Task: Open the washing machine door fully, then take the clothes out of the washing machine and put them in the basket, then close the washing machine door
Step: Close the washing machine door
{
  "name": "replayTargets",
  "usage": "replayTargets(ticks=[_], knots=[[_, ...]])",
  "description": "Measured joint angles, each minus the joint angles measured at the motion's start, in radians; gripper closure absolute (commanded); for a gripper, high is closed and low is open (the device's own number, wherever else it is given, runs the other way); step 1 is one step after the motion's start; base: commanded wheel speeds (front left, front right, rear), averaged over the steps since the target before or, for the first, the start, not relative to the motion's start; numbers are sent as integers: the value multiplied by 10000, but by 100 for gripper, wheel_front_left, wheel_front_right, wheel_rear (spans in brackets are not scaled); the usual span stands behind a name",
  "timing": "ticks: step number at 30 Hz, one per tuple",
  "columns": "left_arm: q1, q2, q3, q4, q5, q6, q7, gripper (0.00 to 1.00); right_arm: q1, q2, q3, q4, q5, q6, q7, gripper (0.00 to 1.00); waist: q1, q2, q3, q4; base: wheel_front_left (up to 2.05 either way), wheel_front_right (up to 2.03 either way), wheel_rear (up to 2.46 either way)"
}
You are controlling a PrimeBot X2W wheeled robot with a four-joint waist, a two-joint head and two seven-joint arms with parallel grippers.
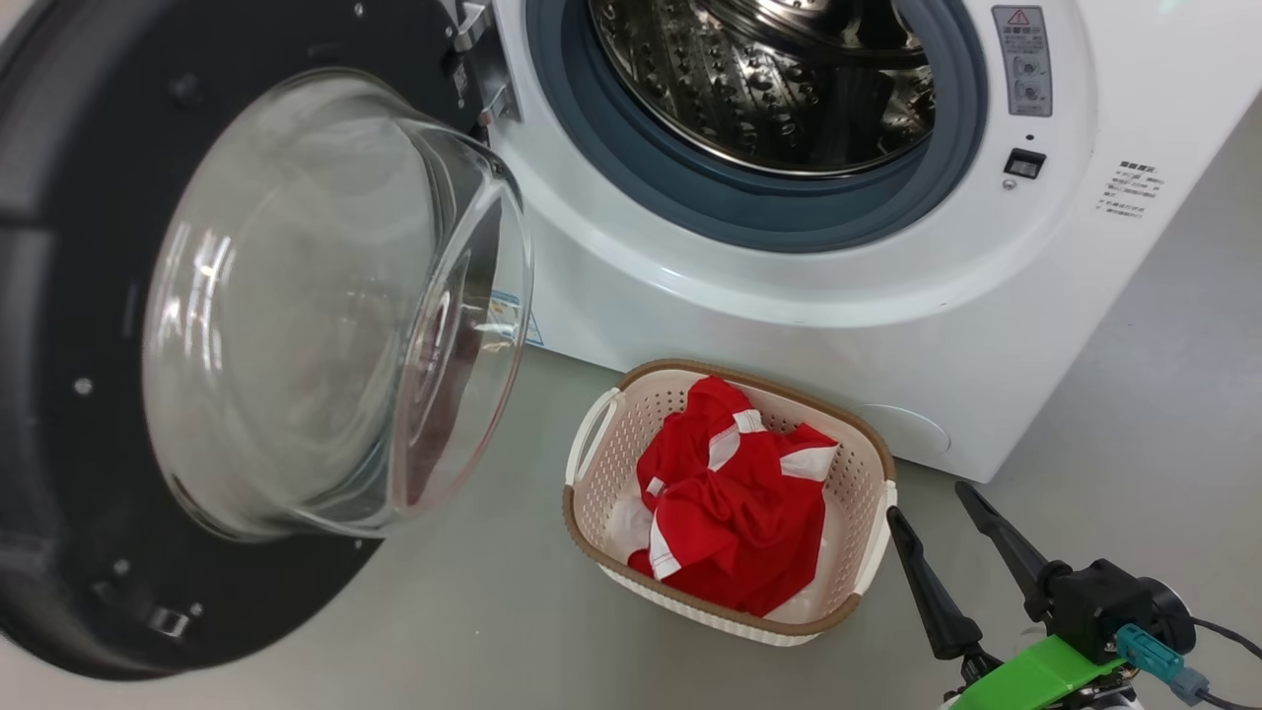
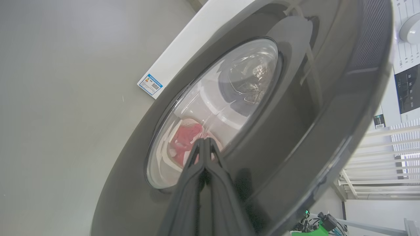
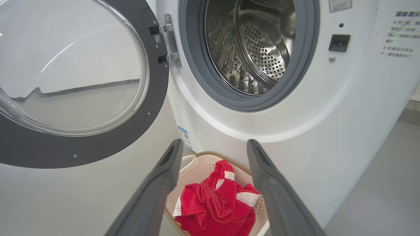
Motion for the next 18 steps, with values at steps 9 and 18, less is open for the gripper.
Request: replayTargets(ticks=[9, 18], knots=[[959, -351, -495, -2368, -796, 0, 817, 100, 109, 71, -205, -58, 0, 0, 0, 0, -1, 0, -278, -337, 0, 0, 0], [1463, -1032, -957, -4174, -978, 0, 884, 100, 244, 309, -280, -92, 0, 0, 0, 0, 0, 0, -489, -940, 0, 0, 0]])
